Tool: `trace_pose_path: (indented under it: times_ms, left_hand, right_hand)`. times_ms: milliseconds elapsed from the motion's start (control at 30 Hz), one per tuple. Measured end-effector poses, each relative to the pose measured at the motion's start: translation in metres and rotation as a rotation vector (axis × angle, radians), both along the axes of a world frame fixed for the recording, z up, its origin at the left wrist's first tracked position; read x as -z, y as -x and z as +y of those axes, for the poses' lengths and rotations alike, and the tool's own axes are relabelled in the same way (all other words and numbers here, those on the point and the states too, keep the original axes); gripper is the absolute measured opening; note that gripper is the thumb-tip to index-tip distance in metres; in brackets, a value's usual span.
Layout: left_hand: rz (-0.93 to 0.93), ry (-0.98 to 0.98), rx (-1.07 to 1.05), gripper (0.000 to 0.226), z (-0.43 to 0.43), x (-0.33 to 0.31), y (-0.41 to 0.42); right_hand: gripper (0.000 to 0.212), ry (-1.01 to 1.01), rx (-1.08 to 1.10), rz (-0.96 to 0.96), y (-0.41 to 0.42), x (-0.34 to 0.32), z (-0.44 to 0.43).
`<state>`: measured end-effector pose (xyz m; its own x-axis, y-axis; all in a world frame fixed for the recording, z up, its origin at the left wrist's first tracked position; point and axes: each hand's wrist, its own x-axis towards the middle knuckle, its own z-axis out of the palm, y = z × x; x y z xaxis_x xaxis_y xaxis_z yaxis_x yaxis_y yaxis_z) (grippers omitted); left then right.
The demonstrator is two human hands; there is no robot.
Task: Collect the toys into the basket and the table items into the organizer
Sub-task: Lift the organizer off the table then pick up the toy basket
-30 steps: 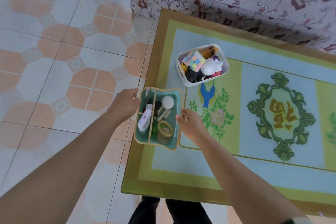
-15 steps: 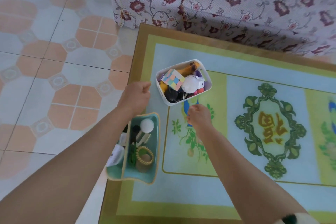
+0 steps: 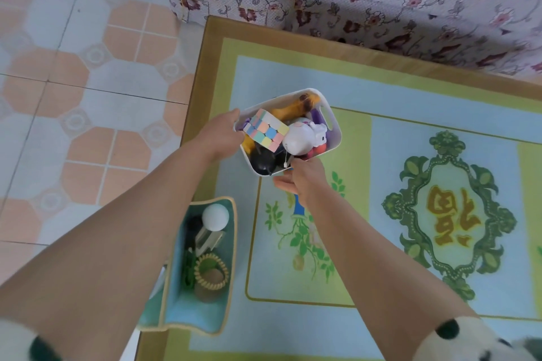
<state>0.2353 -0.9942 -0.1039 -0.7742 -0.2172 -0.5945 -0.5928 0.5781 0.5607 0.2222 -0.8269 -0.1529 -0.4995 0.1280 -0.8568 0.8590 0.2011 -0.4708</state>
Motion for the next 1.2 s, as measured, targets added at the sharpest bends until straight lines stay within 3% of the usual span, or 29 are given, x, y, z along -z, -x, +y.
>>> trace_pose_path:
  times_ms: [100, 200, 300, 500, 567, 767, 900, 1200]
  left_hand:
    - [-0.007, -0.019, -0.037, 0.043, -0.002, 0.000, 0.000]
    - [-0.007, -0.024, -0.052, 0.008, -0.010, -0.002, -0.006]
    - [-0.029, -0.024, -0.065, 0.027, -0.020, -0.004, -0.017]
    - [-0.083, -0.035, -0.102, 0.013, -0.046, -0.015, -0.043]
    - [-0.094, -0.027, -0.123, 0.019, -0.057, -0.016, -0.053]
    - [-0.150, -0.043, -0.216, 0.012, -0.080, -0.005, -0.084]
    - [-0.172, -0.076, -0.242, 0.007, -0.089, 0.002, -0.101]
    - [-0.180, -0.123, -0.335, 0.023, -0.091, 0.011, -0.122]
  right_hand:
    - [0.035, 0.000, 0.031, 0.044, 0.003, 0.000, 0.000]
    - [0.038, -0.018, -0.019, 0.100, 0.005, -0.002, 0.002]
    - [0.040, -0.025, -0.111, 0.138, 0.004, -0.006, 0.000]
    - [0.028, -0.075, -0.339, 0.202, 0.008, -0.018, -0.024]
    - [0.022, -0.106, -0.440, 0.228, 0.009, -0.021, -0.036]
    - [0.026, -0.172, -0.701, 0.253, 0.009, -0.021, -0.065]
    - [0.024, -0.162, -0.774, 0.256, 0.004, -0.018, -0.077]
    - [0.023, -0.176, -0.829, 0.275, -0.009, -0.017, -0.088]
